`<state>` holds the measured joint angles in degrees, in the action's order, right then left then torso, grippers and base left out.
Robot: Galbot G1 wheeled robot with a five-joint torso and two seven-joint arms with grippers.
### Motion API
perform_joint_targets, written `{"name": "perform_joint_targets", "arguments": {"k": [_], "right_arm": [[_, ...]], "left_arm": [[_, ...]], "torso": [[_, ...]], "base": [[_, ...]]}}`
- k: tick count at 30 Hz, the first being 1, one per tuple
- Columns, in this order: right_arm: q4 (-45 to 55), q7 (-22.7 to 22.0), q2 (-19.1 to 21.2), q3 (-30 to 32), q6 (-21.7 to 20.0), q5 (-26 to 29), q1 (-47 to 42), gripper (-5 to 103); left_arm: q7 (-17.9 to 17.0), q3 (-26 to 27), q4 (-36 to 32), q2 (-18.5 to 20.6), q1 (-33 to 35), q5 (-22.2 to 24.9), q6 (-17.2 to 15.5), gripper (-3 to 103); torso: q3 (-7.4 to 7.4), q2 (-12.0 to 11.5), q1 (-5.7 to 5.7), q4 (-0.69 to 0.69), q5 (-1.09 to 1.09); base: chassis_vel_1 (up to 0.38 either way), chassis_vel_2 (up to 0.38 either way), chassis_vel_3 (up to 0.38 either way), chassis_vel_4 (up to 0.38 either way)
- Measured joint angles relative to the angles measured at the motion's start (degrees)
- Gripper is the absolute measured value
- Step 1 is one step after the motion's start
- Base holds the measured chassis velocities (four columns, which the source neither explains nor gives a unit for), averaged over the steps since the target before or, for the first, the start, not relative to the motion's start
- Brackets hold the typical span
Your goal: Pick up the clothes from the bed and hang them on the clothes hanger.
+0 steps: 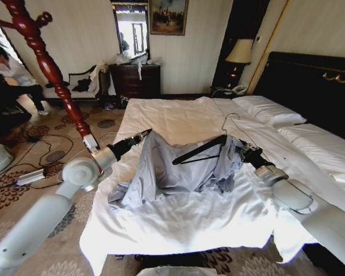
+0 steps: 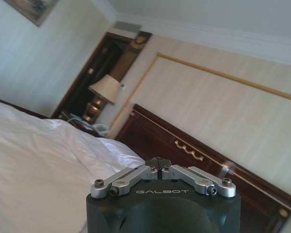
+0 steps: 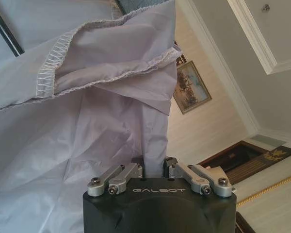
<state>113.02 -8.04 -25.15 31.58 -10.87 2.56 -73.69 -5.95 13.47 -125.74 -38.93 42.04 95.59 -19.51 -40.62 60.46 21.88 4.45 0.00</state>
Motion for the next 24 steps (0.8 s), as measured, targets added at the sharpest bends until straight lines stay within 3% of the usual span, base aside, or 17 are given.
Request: {"name": "perform_joint_targets", "arguments": {"k": [3,8,15,21,24], "right_arm": [[0.03,0.12,0.54,0.0,-0.84,0.0,0.39,17],[0.13,0.27,0.86,-0.64,-2.89,-0.15,1.44,17],[-0.3,0.49,0.54,-2.01,-4.97,-0.24,2.57,17],[-2.4,0.58,-0.54,-8.42,-6.82,1.79,10.73,17],[-3.81,0.31,-1.43,-13.63,-8.84,4.61,16.06,17]], "left_arm": [[-1.21,-0.35,-1.93,1.14,-0.34,0.38,-0.07,0],[-6.93,-4.77,-3.92,1.34,-6.61,2.46,-0.48,0],[-10.42,-9.76,-6.85,2.45,-12.18,4.93,-0.88,0],[-12.19,-16.02,-8.46,3.14,-20.27,6.33,-1.54,0],[-13.29,-20.59,-7.21,1.21,-25.88,6.09,-2.12,0]], "torso": [[0.0,0.0,0.0,0.0,-0.01],[0.0,0.0,0.0,0.03,-0.01],[0.0,0.0,0.0,0.01,-0.01],[0.0,0.0,0.0,0.01,-0.01],[0.0,-0.01,0.0,-0.01,0.0]], "base": [[0.0,0.0,0.0,0.0],[0.0,0.0,0.0,0.0],[0.0,0.0,0.0,0.0],[0.0,0.0,0.0,0.0],[0.0,0.0,0.0,0.0]]}}
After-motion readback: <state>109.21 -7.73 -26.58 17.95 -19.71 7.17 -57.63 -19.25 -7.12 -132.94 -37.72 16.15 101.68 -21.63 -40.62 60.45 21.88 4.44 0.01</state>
